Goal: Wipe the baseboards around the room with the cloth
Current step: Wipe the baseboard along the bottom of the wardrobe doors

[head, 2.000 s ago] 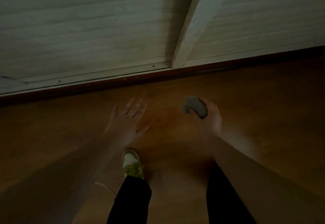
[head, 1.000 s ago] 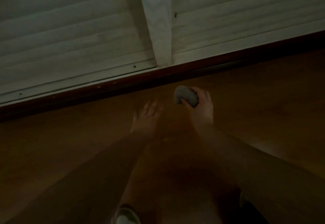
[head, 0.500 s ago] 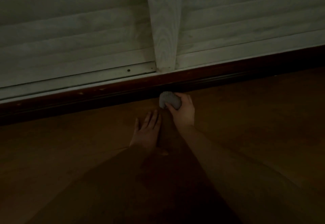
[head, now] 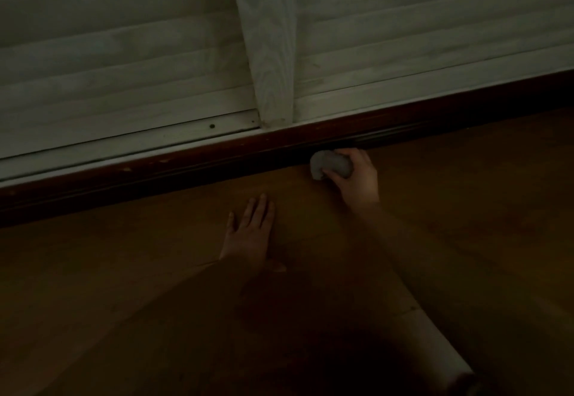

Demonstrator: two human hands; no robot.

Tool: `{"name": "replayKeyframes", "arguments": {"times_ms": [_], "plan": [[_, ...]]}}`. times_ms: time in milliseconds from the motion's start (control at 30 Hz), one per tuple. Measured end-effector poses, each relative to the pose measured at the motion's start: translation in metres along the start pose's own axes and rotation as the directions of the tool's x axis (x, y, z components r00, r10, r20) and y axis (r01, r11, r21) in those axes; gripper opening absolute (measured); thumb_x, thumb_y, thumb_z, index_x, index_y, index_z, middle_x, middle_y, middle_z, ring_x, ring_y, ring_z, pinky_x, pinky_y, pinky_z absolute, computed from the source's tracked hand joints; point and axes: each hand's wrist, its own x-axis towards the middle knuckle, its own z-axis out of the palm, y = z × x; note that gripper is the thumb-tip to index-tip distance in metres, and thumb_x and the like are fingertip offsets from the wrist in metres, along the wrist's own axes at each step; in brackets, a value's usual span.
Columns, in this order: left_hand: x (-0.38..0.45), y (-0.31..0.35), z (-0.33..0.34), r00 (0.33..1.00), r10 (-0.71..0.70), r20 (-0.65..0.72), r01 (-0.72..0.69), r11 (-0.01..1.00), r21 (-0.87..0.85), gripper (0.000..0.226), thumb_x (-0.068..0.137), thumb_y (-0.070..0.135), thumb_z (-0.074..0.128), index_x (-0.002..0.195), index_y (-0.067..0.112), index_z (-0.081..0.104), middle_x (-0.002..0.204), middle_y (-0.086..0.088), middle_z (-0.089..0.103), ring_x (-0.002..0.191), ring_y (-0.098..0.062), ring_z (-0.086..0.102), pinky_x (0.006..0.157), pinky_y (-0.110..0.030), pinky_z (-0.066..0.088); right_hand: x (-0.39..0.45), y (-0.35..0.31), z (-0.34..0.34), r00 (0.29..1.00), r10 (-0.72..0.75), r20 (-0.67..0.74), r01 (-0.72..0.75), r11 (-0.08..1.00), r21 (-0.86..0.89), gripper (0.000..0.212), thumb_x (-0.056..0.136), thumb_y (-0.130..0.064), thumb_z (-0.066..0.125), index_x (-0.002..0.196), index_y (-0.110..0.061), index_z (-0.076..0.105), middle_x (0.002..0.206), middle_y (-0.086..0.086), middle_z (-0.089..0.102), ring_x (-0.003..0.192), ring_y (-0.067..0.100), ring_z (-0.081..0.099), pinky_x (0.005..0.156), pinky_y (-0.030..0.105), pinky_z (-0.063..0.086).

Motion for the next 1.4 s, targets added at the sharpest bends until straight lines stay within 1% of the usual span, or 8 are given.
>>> {"name": "replayKeyframes", "arguments": {"times_ms": [133, 267, 367, 500, 733, 867, 1100, 1400], "plan": [[-0.001, 0.002, -0.002, 1.0, -0.01, 0.016, 0.01, 1.0, 0.013, 0.141, 0.066, 0.075, 0.07, 0.151, 0.02, -0.028, 0.151, 0.001, -0.044, 0.145, -0.023, -0.031, 0.118, -0.059, -0.005, 0.01, 0.016, -0.039, 0.998, 0.049, -0.034, -0.051, 0.996, -0.067, 0.037, 0.083, -0.017, 0.078, 0.116, -0.012, 0.062, 0.113, 0.004, 0.056, 0.101, 0.013, 0.053, 0.083, 0.018, 0.038], [-0.001, 0.002, -0.004, 1.0, -0.005, 0.025, 0.004, 1.0, 0.02, 0.14, 0.067, 0.076, 0.069, 0.151, 0.021, -0.028, 0.152, 0.001, -0.043, 0.144, -0.022, -0.032, 0.118, -0.058, -0.004, 0.022, 0.034, -0.078, 0.965, 0.215, -0.152, -0.233, 0.966, -0.112, 0.041, 0.084, -0.013, 0.075, 0.121, -0.011, 0.058, 0.123, 0.012, 0.057, 0.111, 0.026, 0.057, 0.084, 0.024, 0.04], [-0.002, 0.002, -0.006, 0.999, -0.004, 0.036, 0.003, 1.0, 0.026, 0.139, 0.068, 0.076, 0.068, 0.151, 0.02, -0.029, 0.154, 0.0, -0.041, 0.145, -0.023, -0.032, 0.119, -0.058, -0.003, 0.023, 0.036, -0.087, 0.939, 0.283, -0.195, -0.306, 0.947, -0.1, 0.042, 0.084, -0.016, 0.076, 0.121, -0.012, 0.057, 0.125, 0.012, 0.057, 0.113, 0.028, 0.057, 0.088, 0.03, 0.044], [-0.003, 0.003, -0.009, 0.999, 0.006, 0.045, -0.008, 0.999, 0.032, 0.138, 0.069, 0.077, 0.067, 0.151, 0.019, -0.028, 0.155, -0.002, -0.04, 0.146, -0.024, -0.03, 0.12, -0.059, -0.002, 0.01, 0.027, -0.078, 0.929, 0.313, -0.198, -0.333, 0.94, -0.077, 0.043, 0.084, -0.021, 0.076, 0.122, -0.013, 0.056, 0.125, 0.011, 0.055, 0.111, 0.027, 0.056, 0.084, 0.027, 0.04], [-0.002, 0.001, -0.007, 1.0, 0.018, 0.019, -0.018, 1.0, 0.026, 0.139, 0.067, 0.076, 0.068, 0.153, 0.019, -0.024, 0.157, -0.002, -0.038, 0.147, -0.023, -0.029, 0.119, -0.059, -0.004, -0.031, 0.002, -0.036, 0.97, 0.21, -0.124, -0.216, 0.976, -0.038, 0.047, 0.084, -0.019, 0.074, 0.128, -0.018, 0.055, 0.124, 0.008, 0.053, 0.107, 0.015, 0.051, 0.081, 0.014, 0.031], [-0.002, -0.002, -0.007, 0.999, 0.032, 0.009, -0.032, 0.999, 0.02, 0.141, 0.064, 0.08, 0.067, 0.154, 0.02, -0.023, 0.158, -0.001, -0.035, 0.148, -0.022, -0.027, 0.119, -0.058, -0.002, -0.055, -0.024, -0.008, 0.991, 0.129, -0.043, -0.131, 0.991, -0.028, 0.046, 0.084, -0.016, 0.074, 0.127, -0.018, 0.056, 0.122, 0.009, 0.052, 0.107, 0.021, 0.051, 0.08, 0.013, 0.031], [-0.002, -0.012, -0.002, 0.996, 0.076, -0.034, -0.076, 0.997, 0.014, 0.137, 0.064, 0.084, 0.062, 0.155, 0.022, -0.021, 0.16, 0.001, -0.031, 0.148, -0.017, -0.024, 0.12, -0.054, -0.005, -0.069, -0.062, 0.04, 0.994, 0.104, 0.032, -0.105, 0.994, 0.037, 0.044, 0.085, -0.016, 0.073, 0.126, -0.018, 0.057, 0.122, 0.007, 0.05, 0.106, 0.019, 0.052, 0.081, 0.014, 0.033], [-0.004, -0.008, -0.007, 0.996, 0.082, -0.022, -0.082, 0.997, 0.009, 0.133, 0.071, 0.078, 0.063, 0.153, 0.021, -0.025, 0.159, 0.0, -0.034, 0.147, -0.02, -0.027, 0.121, -0.054, -0.005, -0.036, -0.084, 0.054, 0.996, 0.079, 0.029, -0.081, 0.993, 0.087, 0.038, 0.085, -0.015, 0.074, 0.121, -0.015, 0.059, 0.12, 0.008, 0.051, 0.099, 0.008, 0.049, 0.081, 0.016, 0.036]]}}
